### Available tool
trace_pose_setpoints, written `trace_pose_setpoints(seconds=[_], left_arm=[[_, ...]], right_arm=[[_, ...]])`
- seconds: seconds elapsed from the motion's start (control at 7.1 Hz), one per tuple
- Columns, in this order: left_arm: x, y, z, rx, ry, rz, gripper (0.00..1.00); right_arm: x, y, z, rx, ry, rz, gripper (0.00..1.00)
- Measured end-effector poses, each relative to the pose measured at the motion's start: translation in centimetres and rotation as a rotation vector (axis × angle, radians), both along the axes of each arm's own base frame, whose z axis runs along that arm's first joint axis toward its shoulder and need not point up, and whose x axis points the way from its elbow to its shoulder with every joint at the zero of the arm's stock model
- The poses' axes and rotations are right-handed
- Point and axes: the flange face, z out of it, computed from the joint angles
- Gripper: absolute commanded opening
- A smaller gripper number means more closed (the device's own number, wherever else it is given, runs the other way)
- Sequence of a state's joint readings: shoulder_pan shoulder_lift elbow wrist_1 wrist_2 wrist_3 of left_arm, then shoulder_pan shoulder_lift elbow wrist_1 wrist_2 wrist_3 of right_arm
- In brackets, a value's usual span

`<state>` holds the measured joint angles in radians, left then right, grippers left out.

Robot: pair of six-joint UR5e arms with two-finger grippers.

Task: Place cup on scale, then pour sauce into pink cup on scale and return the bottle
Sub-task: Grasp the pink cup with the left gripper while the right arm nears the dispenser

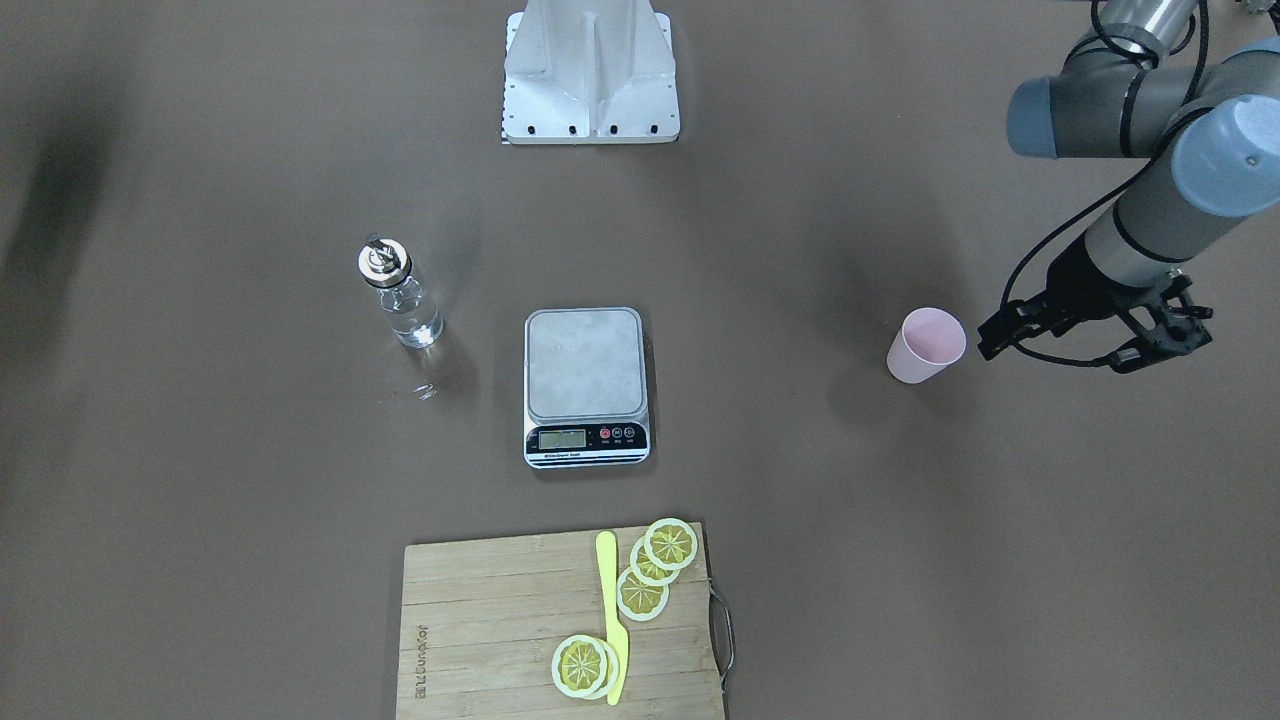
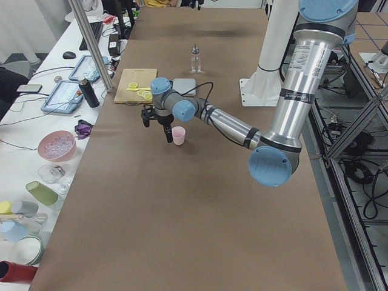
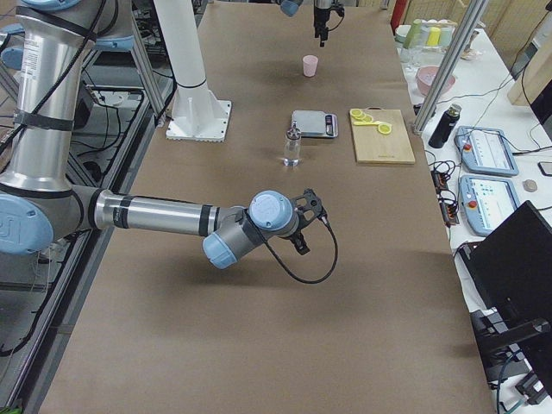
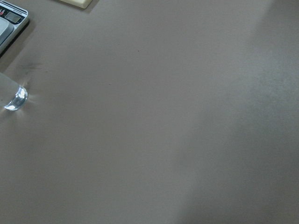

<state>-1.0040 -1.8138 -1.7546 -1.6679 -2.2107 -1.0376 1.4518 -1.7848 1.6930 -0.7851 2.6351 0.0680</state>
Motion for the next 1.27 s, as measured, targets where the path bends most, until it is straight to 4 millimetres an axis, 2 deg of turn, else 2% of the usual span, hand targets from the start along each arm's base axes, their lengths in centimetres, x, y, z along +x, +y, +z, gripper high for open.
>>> trace_pose_setpoints(seconds=[0.28,0.56,0.99,1.13,1.27], left_arm=[[1.1,1.6,0.2,0.003,0.0,0.015,0.97],[1.3,3.7,2.0,0.016,0.019,0.017,0.94],[3.3,5.3,2.6,-0.002,0.014,0.005,0.91],[3.8,5.4,2.5,-0.007,0.014,0.003,0.87],[4.1,5.3,2.2,-0.011,0.015,0.001,0.71]], right_arm=[[-3.0,-0.8,-2.0,0.045,-0.019,-0.006,1.0],[-7.5,-1.5,-3.8,0.063,-0.044,0.023,1.0],[-14.1,0.5,-3.1,0.086,-0.161,0.058,1.0],[-16.2,1.4,-3.5,0.091,-0.204,0.068,1.0],[-18.3,2.2,-3.9,0.106,-0.23,0.074,1.0]])
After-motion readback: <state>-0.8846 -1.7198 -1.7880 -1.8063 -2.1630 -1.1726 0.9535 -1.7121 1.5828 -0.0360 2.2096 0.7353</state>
